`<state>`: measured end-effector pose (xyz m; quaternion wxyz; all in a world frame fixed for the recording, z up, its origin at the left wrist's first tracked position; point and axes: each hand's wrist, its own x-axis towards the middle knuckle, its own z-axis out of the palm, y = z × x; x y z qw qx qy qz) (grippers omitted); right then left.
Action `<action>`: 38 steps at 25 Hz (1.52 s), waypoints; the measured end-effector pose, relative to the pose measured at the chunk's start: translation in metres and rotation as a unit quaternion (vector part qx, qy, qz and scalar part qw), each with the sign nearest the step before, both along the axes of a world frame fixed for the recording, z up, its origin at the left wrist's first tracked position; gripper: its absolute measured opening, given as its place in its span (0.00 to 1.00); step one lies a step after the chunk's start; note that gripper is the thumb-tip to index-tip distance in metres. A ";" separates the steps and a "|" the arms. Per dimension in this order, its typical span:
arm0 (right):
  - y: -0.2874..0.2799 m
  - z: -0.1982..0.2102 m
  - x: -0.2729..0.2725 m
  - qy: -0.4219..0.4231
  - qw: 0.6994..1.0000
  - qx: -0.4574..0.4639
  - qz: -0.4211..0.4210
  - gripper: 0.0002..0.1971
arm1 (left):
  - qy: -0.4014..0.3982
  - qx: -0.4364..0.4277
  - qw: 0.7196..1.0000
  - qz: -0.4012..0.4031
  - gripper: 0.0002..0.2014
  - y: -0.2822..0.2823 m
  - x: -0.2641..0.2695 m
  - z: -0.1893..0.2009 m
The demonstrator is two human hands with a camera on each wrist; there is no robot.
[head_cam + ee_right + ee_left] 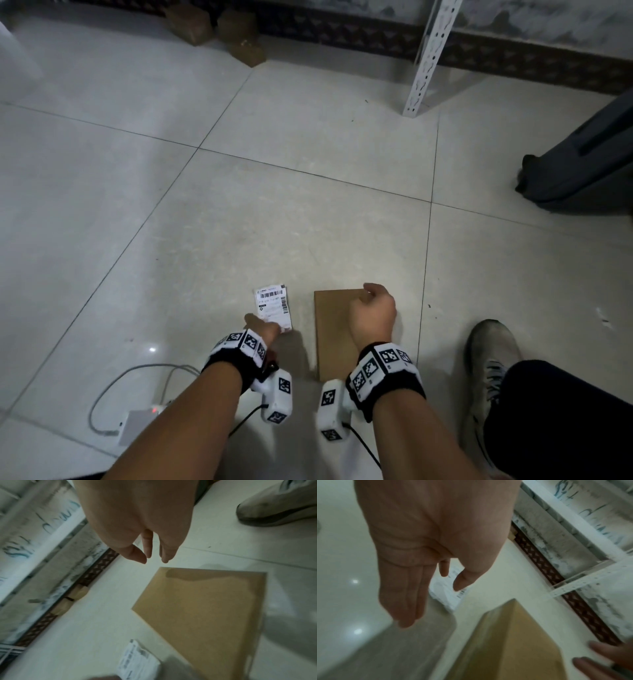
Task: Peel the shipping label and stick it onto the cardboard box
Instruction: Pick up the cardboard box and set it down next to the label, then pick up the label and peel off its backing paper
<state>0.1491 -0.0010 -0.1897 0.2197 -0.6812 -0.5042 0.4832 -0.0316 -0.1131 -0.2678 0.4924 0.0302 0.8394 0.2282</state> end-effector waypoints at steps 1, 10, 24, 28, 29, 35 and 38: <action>0.000 0.001 -0.003 0.014 1.000 -0.002 0.005 0.23 | -0.019 0.011 1.000 0.014 0.28 -0.005 -0.005 -0.008; -0.009 -0.013 0.019 0.057 0.998 -0.037 -0.002 0.17 | 0.000 0.131 0.973 0.189 0.13 -0.012 -0.012 -0.043; 0.004 0.045 0.017 0.298 0.949 -0.098 -0.013 0.09 | -0.052 0.383 0.919 0.079 0.21 0.032 0.076 0.107; -0.002 0.046 0.030 0.288 0.952 -0.097 -0.017 0.07 | -0.127 0.327 0.935 0.052 0.22 0.018 0.095 0.110; -0.006 0.044 0.033 0.284 0.953 -0.103 -0.006 0.08 | -0.133 0.326 0.933 0.070 0.19 0.018 0.093 0.112; -0.029 0.025 0.042 0.255 0.947 -0.176 0.079 0.08 | -0.136 0.417 0.880 0.183 0.11 0.027 0.069 0.121; -0.033 0.018 0.045 0.243 0.950 -0.173 0.092 0.10 | -0.159 0.416 0.879 0.173 0.11 0.025 0.065 0.116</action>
